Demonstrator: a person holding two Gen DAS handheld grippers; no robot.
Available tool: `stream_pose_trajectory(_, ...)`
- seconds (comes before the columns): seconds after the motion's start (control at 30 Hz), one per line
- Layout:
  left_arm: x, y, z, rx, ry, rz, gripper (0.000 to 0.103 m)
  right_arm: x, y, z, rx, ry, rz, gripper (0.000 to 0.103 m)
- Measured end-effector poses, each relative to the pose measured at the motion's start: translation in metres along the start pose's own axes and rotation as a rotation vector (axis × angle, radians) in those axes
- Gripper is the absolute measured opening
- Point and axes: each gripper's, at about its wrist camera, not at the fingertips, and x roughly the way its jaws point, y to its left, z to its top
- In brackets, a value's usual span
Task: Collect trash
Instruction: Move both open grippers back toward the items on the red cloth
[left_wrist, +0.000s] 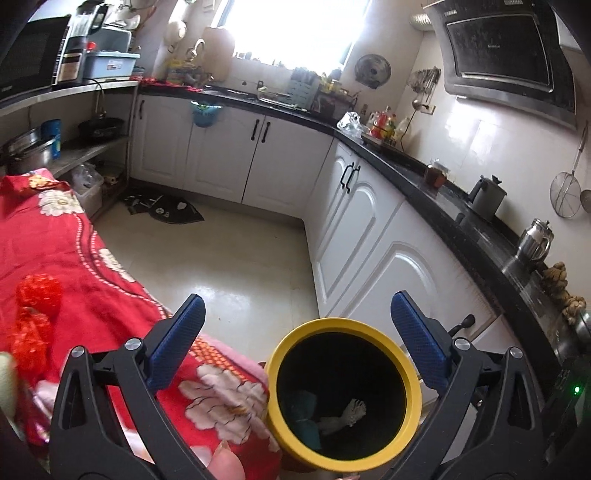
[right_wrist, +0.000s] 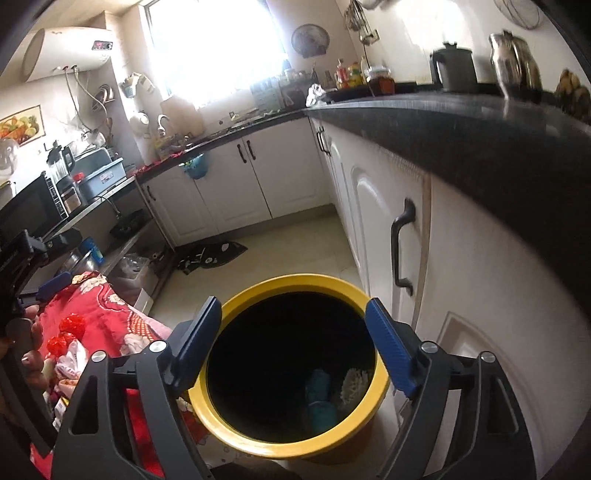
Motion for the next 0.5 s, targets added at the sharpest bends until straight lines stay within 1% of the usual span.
stream_pose_trajectory(0.13,-0.018,0.007,-0.002,-0.007,-0.008,0.006,0.092,-0.018,0.011,0.005,-0.028,-0.039,-0.007,0.083)
stream_pose_trajectory(0.27,-0.038,0.017,-0.003,-0.012,-0.03,0.015,0.092,-0.034,0.023,0.009,-0.052,-0.067,0.006,0.085)
stream_pose_trajectory(0.5,-0.076,0.031,-0.003,-0.011,-0.085,0.035,0.092,-0.057,0.054,0.011,-0.097,-0.095,0.06,0.088)
